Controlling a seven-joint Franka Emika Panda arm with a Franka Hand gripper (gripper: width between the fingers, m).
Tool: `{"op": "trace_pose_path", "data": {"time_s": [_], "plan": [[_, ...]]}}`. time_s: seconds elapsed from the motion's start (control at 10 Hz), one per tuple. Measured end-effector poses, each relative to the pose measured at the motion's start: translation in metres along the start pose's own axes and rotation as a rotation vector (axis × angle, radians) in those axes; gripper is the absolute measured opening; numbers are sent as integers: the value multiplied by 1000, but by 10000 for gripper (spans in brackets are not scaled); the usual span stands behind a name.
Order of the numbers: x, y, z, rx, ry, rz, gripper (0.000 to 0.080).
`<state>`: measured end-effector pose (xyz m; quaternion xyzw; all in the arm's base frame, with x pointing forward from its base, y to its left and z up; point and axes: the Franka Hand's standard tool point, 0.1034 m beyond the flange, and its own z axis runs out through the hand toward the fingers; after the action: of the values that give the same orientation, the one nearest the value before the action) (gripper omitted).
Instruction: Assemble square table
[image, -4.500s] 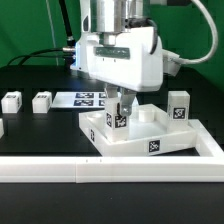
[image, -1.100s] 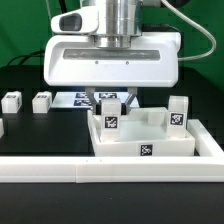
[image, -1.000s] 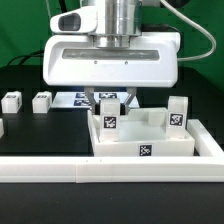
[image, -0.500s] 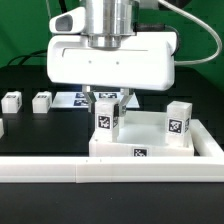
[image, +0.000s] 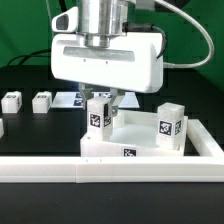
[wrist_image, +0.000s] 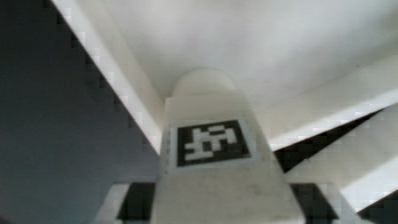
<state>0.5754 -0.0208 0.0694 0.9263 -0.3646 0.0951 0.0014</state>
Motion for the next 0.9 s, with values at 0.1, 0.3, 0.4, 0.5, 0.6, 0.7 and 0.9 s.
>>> {"op": "trace_pose_path", "data": {"time_s": [0.1, 0.3, 0.4, 0.5, 0.6, 0.7, 0.9], "plan": [[-1, -1, 0, 1, 0, -14, 411], [-8, -7, -1, 5, -7, -140, 593], [-10, -6, -3, 5, -21, -217, 637], [-11, -5, -6, 6, -37, -279, 637], [-14, 0, -7, 0, -73, -342, 648], [-13, 2, -9, 2, -74, -359, 648], [-14, 2, -7, 0, -75, -357, 649]]}}
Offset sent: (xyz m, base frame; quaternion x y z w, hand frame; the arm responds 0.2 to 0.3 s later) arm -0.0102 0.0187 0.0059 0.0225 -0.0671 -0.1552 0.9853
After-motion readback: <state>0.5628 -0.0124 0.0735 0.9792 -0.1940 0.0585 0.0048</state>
